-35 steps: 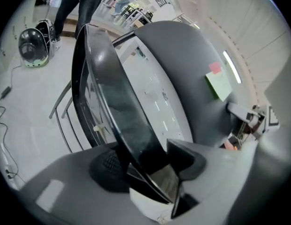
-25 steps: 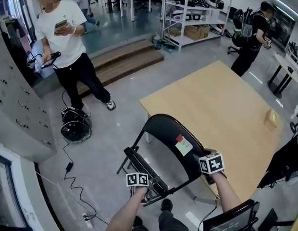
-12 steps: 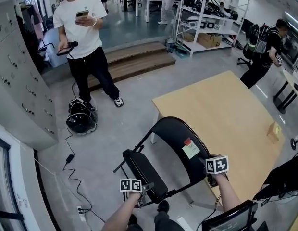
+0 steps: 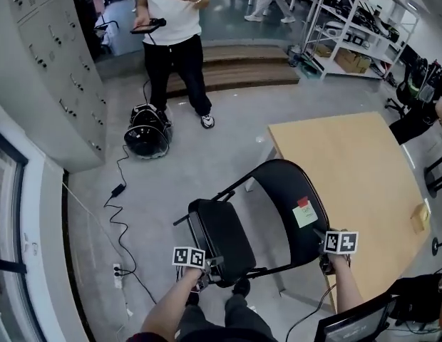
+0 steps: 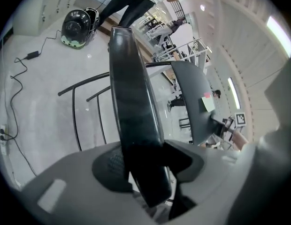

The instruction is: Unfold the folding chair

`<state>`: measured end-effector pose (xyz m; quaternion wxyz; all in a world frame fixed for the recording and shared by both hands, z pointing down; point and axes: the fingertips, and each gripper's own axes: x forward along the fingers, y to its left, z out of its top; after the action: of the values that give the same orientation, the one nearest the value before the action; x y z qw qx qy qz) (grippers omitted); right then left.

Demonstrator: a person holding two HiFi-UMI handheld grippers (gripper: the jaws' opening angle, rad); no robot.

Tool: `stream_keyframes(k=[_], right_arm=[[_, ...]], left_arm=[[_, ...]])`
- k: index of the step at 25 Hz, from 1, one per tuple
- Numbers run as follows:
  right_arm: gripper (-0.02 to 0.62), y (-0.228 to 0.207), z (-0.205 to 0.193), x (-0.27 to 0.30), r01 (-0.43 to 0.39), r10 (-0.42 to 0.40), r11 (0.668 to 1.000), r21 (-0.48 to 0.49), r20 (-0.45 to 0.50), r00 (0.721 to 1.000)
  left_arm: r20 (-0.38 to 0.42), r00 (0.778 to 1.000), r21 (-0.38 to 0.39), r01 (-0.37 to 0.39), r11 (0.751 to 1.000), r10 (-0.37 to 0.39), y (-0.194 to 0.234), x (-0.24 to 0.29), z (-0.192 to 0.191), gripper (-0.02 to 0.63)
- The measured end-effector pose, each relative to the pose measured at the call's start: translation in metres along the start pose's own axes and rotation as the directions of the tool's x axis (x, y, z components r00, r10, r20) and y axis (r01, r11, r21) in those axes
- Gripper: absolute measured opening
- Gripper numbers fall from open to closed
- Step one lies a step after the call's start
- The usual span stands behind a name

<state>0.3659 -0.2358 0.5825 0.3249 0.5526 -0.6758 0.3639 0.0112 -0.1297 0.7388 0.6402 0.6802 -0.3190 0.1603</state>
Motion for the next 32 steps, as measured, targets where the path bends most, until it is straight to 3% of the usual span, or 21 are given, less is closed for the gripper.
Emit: stream_keyframes(k=[10,20,32], right_arm=[[0.206,0.036,-0.013,0.007,-0.007,0.008,1.0,0.024,-0.045,0.999],[0.206,0.07,-0.026,0.009,-0.051,0.058,0.996,0.077,-0.085,0.995],[0.209,0.097,-0.049,0.032,-0.086,0.108,0.985,0.147,-0.149,0.983]], left_arm=[[0.027,0.998,-0.012,0.062,0.998,-0.062,0.051,-0.034,-0.011,0.195],[0.051,0.997,-0.1,0.066,0.993,-0.062,0.118,-0.07,-0.029,0.202],[0.156,0.987,-0.197,0.069,0.978,-0.039,0.2,-0.09,-0.046,0.225]])
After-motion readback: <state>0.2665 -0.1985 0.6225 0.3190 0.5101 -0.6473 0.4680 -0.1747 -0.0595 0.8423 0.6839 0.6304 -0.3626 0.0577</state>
